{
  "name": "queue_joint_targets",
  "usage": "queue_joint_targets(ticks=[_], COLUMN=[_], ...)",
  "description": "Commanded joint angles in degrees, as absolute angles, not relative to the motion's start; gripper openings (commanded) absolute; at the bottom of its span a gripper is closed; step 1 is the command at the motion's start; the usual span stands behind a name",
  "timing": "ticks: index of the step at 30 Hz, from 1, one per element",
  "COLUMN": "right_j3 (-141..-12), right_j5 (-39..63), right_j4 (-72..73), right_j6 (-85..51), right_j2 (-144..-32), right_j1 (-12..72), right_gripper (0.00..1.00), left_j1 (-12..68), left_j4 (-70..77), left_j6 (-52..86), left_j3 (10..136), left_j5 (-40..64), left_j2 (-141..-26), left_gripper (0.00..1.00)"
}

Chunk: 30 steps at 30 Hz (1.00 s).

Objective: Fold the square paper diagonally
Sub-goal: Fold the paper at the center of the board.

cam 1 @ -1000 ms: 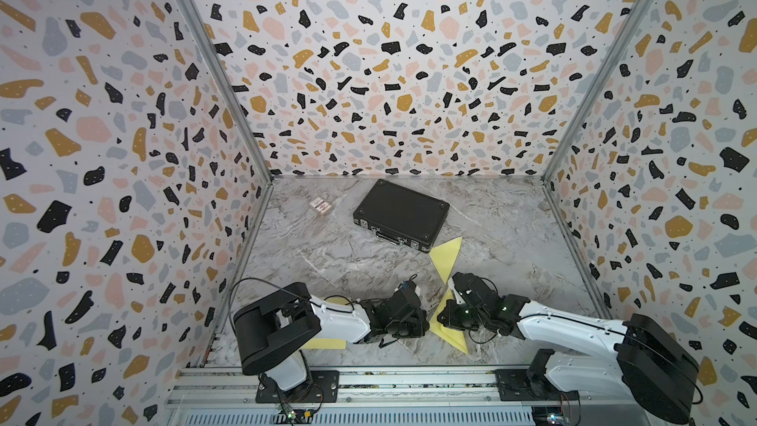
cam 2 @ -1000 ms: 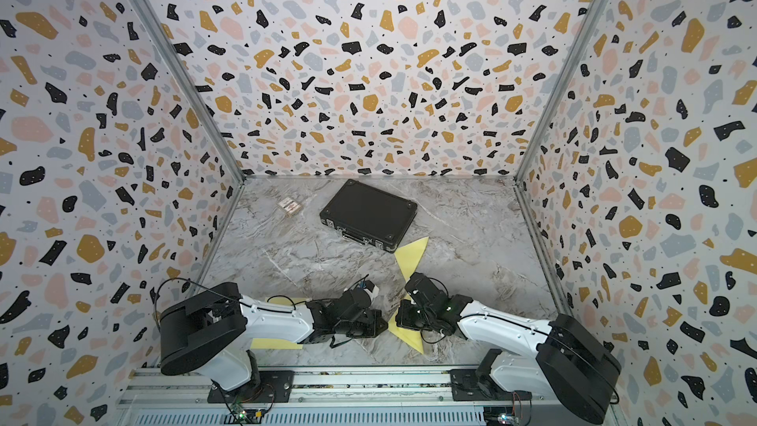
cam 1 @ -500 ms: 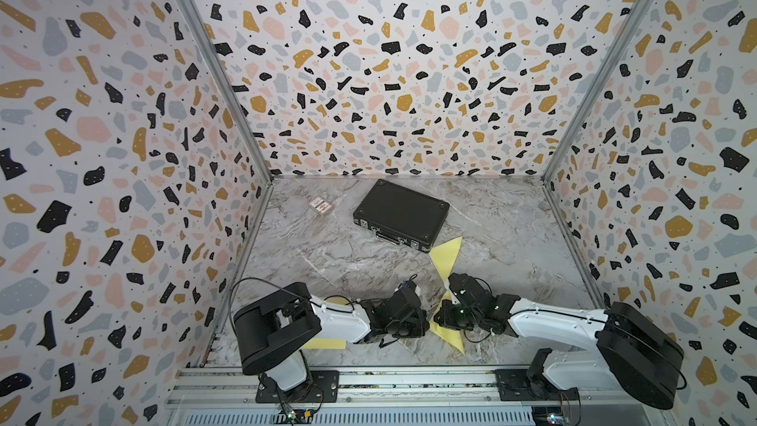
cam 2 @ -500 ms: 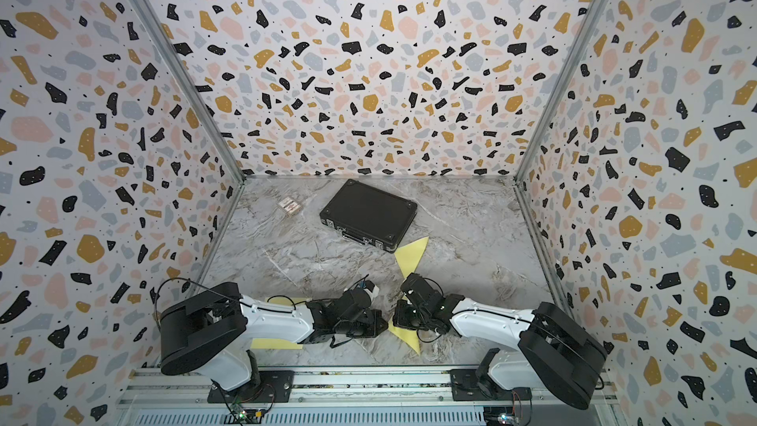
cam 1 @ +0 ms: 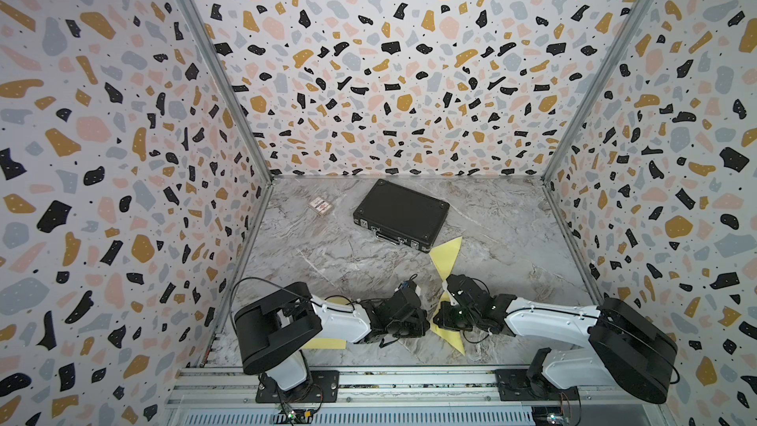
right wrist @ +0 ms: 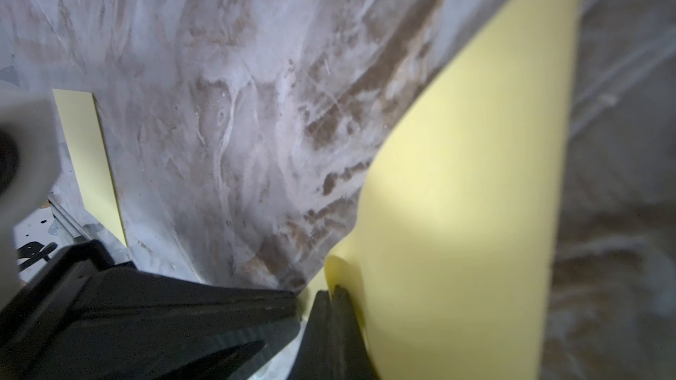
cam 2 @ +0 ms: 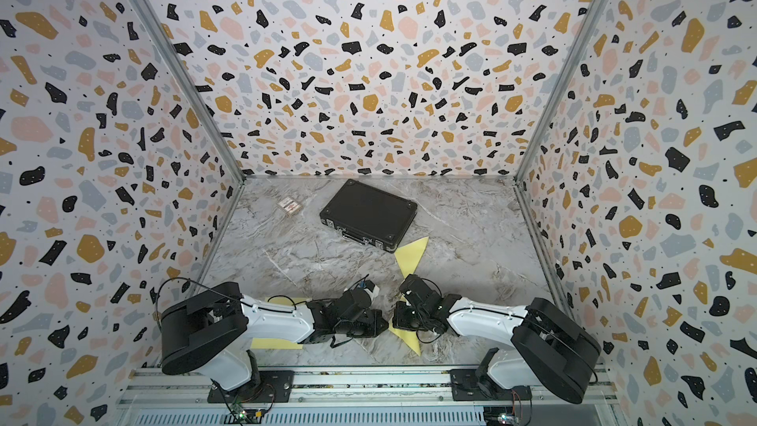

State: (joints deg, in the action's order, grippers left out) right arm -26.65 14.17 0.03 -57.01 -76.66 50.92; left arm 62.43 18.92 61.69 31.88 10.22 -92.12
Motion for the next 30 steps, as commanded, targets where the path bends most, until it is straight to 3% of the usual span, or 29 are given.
queue_joint_targets(ticks=[1,18,30], right_j3=[-28.0,-27.8,-27.5], right_j5=[14.4,13.3,14.3], right_j4=[-0.1,-2.1,-0.8], right_j6=[-56.0,-54.7,-54.4], right_j2=[-77.2,-74.1,-77.6], right_j1=[51.2,51.2,51.2], right_gripper=[0.0,0.0,0.0], left_j1=[62.4,62.4,62.4], left_j4=[12.3,11.5,11.4], left_j6=[61.0,60.6,60.6], left_j3=[29.7,30.1,30.1], left_j5=[8.9,8.8,8.9], left_j2=[-94.5,-94.4,-94.4], left_gripper=[0.0,0.0,0.0])
